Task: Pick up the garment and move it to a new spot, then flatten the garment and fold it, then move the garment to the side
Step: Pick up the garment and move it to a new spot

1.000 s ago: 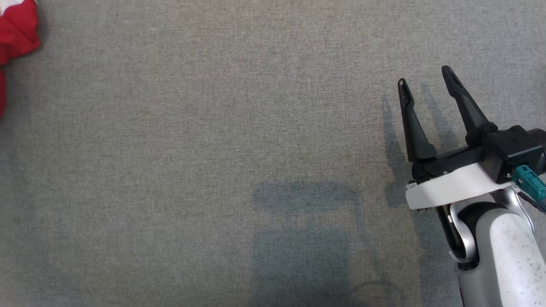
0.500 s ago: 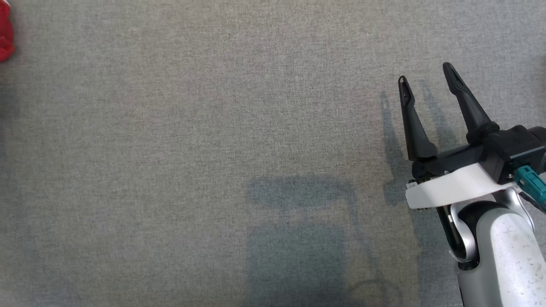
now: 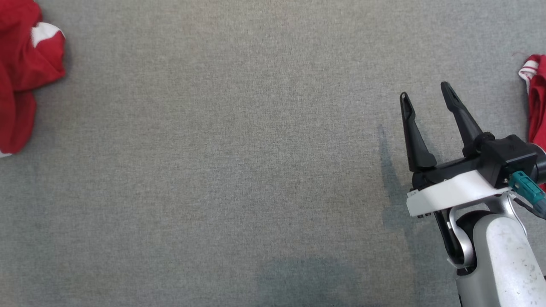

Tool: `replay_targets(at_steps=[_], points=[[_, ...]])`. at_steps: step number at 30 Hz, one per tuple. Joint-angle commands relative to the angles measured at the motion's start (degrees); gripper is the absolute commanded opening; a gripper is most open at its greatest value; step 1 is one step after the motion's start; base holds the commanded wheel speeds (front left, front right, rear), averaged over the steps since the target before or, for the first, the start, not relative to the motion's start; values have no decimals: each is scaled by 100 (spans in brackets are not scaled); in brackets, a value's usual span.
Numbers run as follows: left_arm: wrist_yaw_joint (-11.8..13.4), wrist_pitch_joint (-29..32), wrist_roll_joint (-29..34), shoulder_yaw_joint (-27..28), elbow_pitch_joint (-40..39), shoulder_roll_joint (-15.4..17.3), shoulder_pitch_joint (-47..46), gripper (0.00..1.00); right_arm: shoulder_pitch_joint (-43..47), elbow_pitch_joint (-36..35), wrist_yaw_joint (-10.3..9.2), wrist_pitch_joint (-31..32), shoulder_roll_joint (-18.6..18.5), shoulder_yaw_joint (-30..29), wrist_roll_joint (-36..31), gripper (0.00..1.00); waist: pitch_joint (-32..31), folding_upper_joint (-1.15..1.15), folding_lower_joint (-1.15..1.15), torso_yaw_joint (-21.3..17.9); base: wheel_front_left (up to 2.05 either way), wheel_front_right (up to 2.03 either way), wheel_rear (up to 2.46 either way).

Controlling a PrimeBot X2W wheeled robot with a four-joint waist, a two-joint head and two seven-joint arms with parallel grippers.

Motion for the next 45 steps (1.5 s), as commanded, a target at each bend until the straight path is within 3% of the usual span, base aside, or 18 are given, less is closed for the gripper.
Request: replay_targets(at_steps=[1, 6, 16, 24, 29, 33, 34, 39, 45], points=[[-34, -48, 57, -62, -71, 67, 74, 0, 121, 58, 0, -49, -15, -18, 51, 100, -470, 34, 0, 98, 0, 0, 0], [-36, -66, 7, -492, -479, 5, 128, 0, 266, 300, 0, -165, -17, -104, 216, 100, -1052, 34, 0, 161, 0, 0, 0], [-34, 62, -323, -2008, -1932, 185, 344, 0, 662, 575, 0, -282, -16, -224, 410, 100, -1870, 34, 0, 71, 0, 0, 0], [-34, -28, -654, -3133, -3026, -137, 694, 0, 963, 556, 0, -305, -17, -389, 509, 100, -2096, 34, 0, -136, 0, 0, 0], [-34, -340, -689, -3620, -3213, -633, 1066, 0, 1065, 523, 0, -309, -16, -460, 565, 100, -2049, 34, 0, -290, 0, 0, 0], [-5, -617, -565, -3973, -2919, -1245, 1369, 0, 1064, 519, 0, -322, -15, -486, 565, 100, -1957, 34, 0, -431, 0, 0, 0], [-5, -617, -565, -3973, -2919, -1245, 1369, 0, 1064, 519, 0, -322, -15, -486, 565, 100, -1957, 34, 0, -431, 0, 0, 0], [-14, -972, -457, -4397, -1968, -2162, 1605, 0, 868, 494, 0, -333, -15, -394, 581, 100, -1753, 34, 0, -718, 0, 0, 0], [-23, -1235, -557, -4397, -902, -2771, 1597, 0, 760, 588, 0, -393, -14, -285, 656, 100, -1562, 34, 0, -962, 0, 0, 0]])
